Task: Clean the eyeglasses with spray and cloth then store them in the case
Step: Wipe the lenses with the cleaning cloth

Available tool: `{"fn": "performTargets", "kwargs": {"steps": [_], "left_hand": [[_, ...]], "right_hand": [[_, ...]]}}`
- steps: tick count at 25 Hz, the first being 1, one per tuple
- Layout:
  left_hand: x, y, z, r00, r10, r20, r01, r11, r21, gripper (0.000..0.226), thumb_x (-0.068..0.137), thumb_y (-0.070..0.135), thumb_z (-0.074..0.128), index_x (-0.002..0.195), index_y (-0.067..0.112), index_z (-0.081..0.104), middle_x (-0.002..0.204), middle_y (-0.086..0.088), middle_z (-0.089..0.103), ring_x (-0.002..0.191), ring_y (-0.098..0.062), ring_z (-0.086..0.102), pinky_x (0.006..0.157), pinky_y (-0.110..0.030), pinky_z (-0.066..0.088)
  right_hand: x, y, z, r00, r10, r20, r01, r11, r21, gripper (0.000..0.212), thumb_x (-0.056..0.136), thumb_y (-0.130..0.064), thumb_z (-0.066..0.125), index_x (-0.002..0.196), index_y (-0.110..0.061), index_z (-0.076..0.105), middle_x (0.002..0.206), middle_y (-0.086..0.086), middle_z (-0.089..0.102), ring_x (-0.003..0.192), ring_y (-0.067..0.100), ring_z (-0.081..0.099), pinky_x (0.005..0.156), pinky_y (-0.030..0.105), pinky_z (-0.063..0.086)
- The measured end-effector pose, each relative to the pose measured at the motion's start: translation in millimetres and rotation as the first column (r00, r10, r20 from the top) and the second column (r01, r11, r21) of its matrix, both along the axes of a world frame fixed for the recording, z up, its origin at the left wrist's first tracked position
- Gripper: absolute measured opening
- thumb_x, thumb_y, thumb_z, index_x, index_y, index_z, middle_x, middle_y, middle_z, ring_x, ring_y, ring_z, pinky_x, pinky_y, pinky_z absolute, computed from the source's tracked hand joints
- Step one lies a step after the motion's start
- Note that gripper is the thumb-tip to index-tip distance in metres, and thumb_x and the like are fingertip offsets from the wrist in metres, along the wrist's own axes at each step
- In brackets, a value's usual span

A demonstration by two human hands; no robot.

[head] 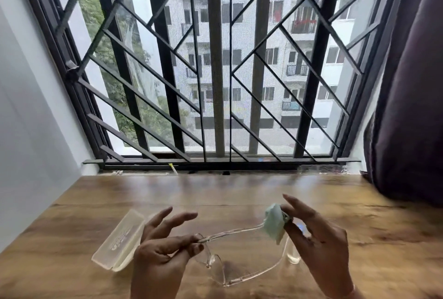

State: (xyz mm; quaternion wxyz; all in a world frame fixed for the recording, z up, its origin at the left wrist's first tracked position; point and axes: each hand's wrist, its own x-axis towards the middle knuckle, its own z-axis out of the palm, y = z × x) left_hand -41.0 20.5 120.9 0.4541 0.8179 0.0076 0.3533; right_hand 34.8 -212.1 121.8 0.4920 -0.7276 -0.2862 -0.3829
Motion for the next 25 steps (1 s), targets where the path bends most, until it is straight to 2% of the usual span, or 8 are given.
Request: {"fn": "performTargets", "kwargs": {"steps": [3,5,10,13,15,18,23,25], "left_hand": [[2.8,6.6,-0.9,0.998,-0.007,-0.061,0.005,0.999,-0.035,0.04,0.05,0.002,0.085,0.057,0.039,0.073,0.083,0.023,0.069,0.095,-0.003,0.052,0.081,-0.015,0.042],[3.2,10.2,1.0,0.996,-0.024,-0.084,0.024,1.0,0.005,0.043,0.048,0.002,0.087,0.055,0.041,0.072,0.073,0.02,0.067,0.082,-0.005,0.053,0.069,-0.011,0.041],[3.1,16.8,8.3,0.993,-0.043,-0.11,0.056,0.991,0.119,0.047,0.042,0.008,0.091,0.059,0.047,0.07,0.069,0.023,0.066,0.071,-0.005,0.056,0.06,-0.009,0.04],[6.7,14.5,6.2,0.996,-0.007,-0.089,0.019,0.99,0.139,0.046,0.042,0.007,0.091,0.062,0.044,0.071,0.072,0.022,0.066,0.071,-0.004,0.054,0.06,-0.014,0.039],[11.2,9.9,1.9,0.991,0.055,-0.121,-0.051,0.998,0.034,0.044,0.045,0.009,0.09,0.057,0.046,0.069,0.07,0.022,0.065,0.072,-0.004,0.055,0.063,-0.017,0.04],[20.7,5.8,-7.7,0.987,0.066,-0.149,-0.104,0.961,-0.258,0.042,0.051,0.001,0.087,0.051,0.04,0.071,0.061,0.012,0.066,0.06,-0.007,0.06,0.063,-0.027,0.049],[32.9,10.4,-13.3,0.986,0.022,-0.164,-0.131,0.71,-0.692,0.025,0.055,-0.01,0.078,0.054,0.014,0.073,0.052,0.0,0.068,0.048,-0.003,0.063,0.052,-0.011,0.048],[36.7,12.7,-16.9,0.979,0.014,-0.205,-0.168,0.628,-0.76,0.014,0.056,-0.008,0.078,0.062,0.004,0.073,0.054,-0.004,0.069,0.05,-0.005,0.064,0.059,-0.018,0.051]], "right_hand": [[0.1,5.6,1.7,0.994,0.034,-0.102,-0.021,0.992,0.126,0.044,0.065,-0.009,0.072,0.106,-0.022,0.065,0.075,-0.009,0.074,0.049,-0.005,0.041,0.056,0.001,0.038],[1.2,10.0,2.3,0.966,0.164,-0.2,-0.098,0.948,0.304,0.048,0.059,0.0,0.073,0.098,-0.029,0.07,0.075,-0.011,0.074,0.052,-0.006,0.054,0.056,0.007,0.045],[5.3,21.3,6.2,0.842,0.478,-0.25,-0.269,0.774,0.573,0.026,0.059,-0.002,0.074,0.084,0.0,0.073,0.074,0.029,0.069,0.064,0.036,0.063,0.063,0.047,0.047],[9.2,27.1,18.6,0.722,0.638,-0.268,-0.326,0.655,0.682,0.025,0.056,0.001,0.068,0.08,-0.001,0.074,0.068,0.023,0.069,0.051,0.027,0.061,0.05,0.032,0.05],[11.0,32.3,23.6,0.645,0.707,-0.292,-0.275,0.571,0.774,0.025,0.061,0.009,0.06,0.076,-0.004,0.075,0.066,0.017,0.071,0.046,0.021,0.062,0.039,0.021,0.047],[14.0,39.2,18.3,0.653,0.68,-0.333,-0.139,0.54,0.83,0.028,0.065,0.017,0.057,0.071,-0.004,0.075,0.065,0.014,0.072,0.047,0.021,0.063,0.039,0.022,0.049],[14.5,40.0,-1.6,0.781,0.463,-0.42,-0.02,0.69,0.724,0.029,0.063,0.017,0.064,0.076,-0.006,0.075,0.07,0.018,0.072,0.057,0.03,0.062,0.058,0.036,0.053],[16.2,40.3,-13.4,0.822,0.342,-0.455,0.016,0.785,0.619,0.043,0.065,0.022,0.062,0.076,-0.017,0.077,0.07,0.008,0.074,0.061,0.021,0.066,0.062,0.027,0.055]]}}
